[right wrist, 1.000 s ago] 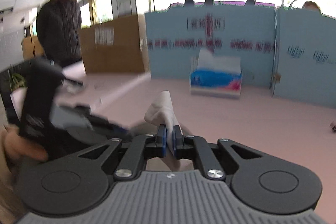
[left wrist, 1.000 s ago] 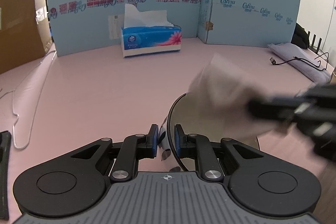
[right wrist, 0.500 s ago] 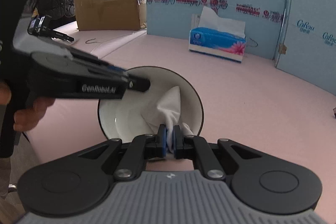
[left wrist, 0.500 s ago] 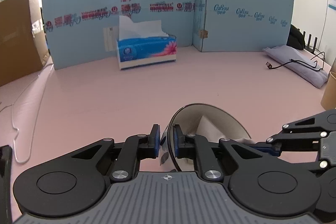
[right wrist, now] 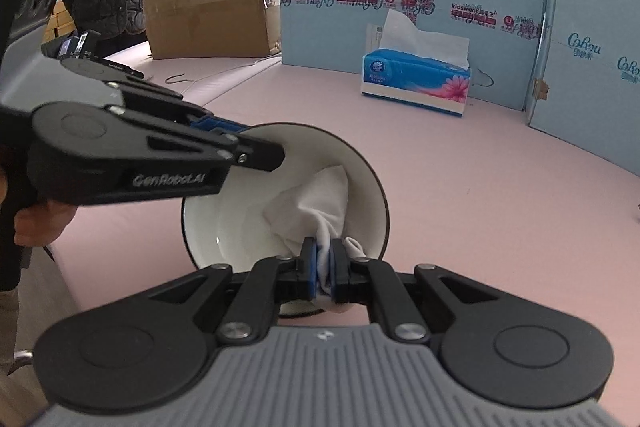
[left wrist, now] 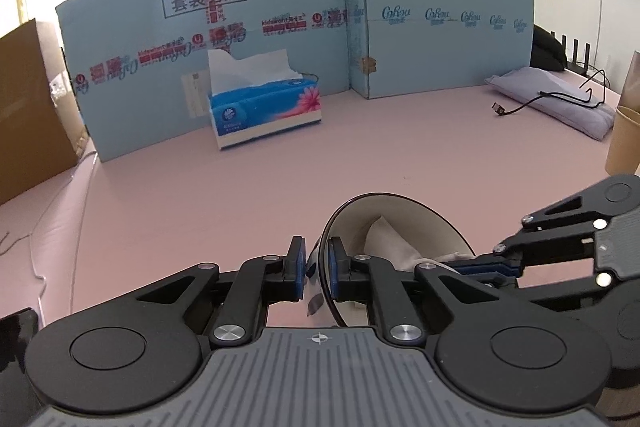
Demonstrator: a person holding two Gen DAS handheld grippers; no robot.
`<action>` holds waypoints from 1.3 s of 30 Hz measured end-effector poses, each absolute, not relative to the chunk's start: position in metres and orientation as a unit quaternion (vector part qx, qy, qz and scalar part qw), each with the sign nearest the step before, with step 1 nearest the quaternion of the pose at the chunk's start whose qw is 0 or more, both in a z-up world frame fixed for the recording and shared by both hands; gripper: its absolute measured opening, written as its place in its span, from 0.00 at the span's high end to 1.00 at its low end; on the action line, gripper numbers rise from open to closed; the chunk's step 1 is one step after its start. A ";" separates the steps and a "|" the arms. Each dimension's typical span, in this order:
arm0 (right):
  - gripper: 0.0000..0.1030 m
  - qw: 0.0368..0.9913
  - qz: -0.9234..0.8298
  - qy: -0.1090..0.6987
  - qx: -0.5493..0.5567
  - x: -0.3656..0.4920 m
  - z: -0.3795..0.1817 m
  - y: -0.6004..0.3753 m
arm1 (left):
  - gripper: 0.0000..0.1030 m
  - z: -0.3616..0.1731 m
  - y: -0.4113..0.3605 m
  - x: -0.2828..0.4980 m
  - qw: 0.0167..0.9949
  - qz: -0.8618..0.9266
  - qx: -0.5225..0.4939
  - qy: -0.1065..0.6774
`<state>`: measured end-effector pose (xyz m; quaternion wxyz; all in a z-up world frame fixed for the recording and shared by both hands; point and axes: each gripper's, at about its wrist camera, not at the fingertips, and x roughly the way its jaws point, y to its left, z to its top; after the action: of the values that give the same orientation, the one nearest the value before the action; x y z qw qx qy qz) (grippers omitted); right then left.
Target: Clean bowl
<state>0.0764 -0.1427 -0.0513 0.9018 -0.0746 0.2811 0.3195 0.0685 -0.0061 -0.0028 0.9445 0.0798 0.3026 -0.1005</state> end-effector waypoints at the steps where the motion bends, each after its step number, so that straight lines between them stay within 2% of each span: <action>1: 0.93 0.900 0.320 0.285 -0.076 0.077 -0.052 -0.142 | 0.85 -0.002 -0.006 0.068 0.945 -0.104 0.078 0.301; 9: 0.93 0.869 0.358 0.336 -0.063 0.083 -0.053 -0.140 | 0.85 -0.003 -0.006 0.067 0.946 -0.117 0.079 0.292; 17: 0.93 0.830 0.416 0.372 -0.002 0.091 -0.044 -0.142 | 0.85 -0.004 -0.006 0.066 0.947 -0.119 0.082 0.287; 25: 0.93 0.837 0.394 0.373 -0.073 0.086 -0.044 -0.136 | 0.84 -0.004 -0.007 0.064 0.947 -0.125 0.087 0.282; 39: 0.94 0.857 0.346 0.315 -0.214 0.084 -0.044 -0.130 | 0.84 -0.007 -0.010 0.065 0.946 -0.129 0.103 0.278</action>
<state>0.0842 -0.1304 -0.0436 0.8573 -0.2143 0.3152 0.3460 0.0646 -0.0097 -0.0074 0.9464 0.1027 0.2776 -0.1291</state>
